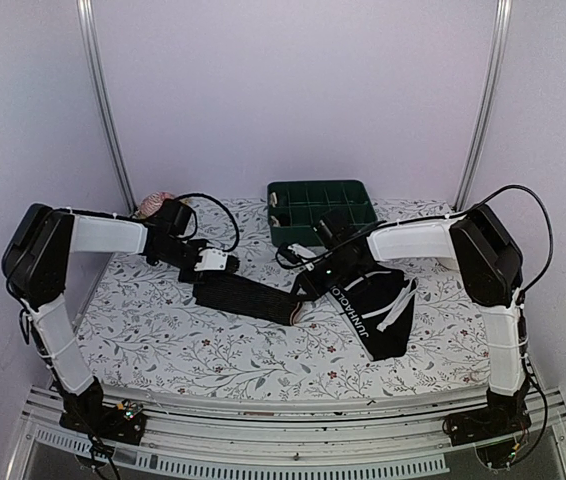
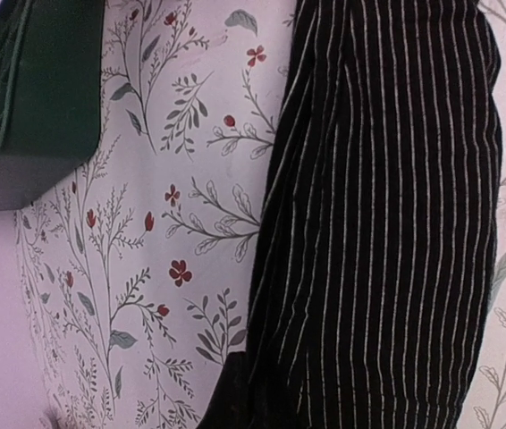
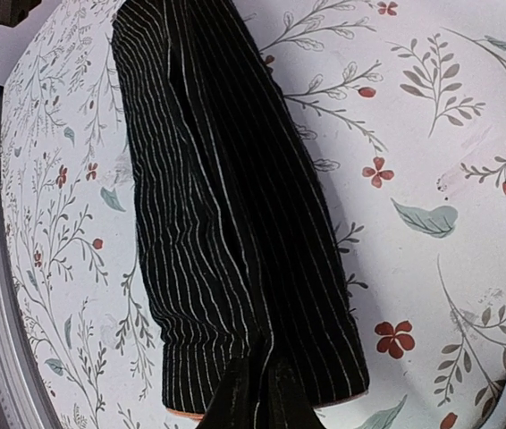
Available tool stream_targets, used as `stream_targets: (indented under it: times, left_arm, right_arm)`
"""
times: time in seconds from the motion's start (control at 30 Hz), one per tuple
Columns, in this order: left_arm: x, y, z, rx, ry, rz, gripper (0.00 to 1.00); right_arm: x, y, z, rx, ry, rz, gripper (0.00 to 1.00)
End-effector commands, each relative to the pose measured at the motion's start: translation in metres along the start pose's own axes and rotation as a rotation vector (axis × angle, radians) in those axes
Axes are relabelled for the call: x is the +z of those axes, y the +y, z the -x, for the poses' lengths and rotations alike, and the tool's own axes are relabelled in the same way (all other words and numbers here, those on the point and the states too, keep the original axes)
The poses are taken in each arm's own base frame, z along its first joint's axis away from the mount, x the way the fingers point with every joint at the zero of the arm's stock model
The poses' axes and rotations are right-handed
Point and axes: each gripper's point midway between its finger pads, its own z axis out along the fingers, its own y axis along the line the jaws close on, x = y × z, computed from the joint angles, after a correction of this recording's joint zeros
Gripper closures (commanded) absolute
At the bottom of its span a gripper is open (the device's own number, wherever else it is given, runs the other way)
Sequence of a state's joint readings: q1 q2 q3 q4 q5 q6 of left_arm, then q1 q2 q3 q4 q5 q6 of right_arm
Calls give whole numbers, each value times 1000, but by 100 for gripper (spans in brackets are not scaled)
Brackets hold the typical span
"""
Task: Roll the underwear
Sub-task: Fold the underwear at the center of the board.
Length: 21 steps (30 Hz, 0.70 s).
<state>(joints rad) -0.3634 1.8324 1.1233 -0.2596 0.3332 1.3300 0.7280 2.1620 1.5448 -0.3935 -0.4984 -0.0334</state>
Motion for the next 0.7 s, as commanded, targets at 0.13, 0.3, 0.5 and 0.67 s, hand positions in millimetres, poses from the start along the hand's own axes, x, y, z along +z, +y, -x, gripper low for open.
stream_targets:
  times: [0.13,0.3,0.5,0.67]
  left_arm:
    - [21,23,-28,-64,106,112,97]
    - [20,43,-33,-119,136,209,78]
    - [4,70,-26,-193,116,310,55]
    - [-22,102,-24,-266,112,434,50]
  right_arm:
    - [8,-29,-4,25,30,-113,90]
    - [7,-37,-4,21,33,-160,73]
    - [-1,-36,4,-2,13,-190,59]
    - [-22,-27,20,-53,-39,-243,44]
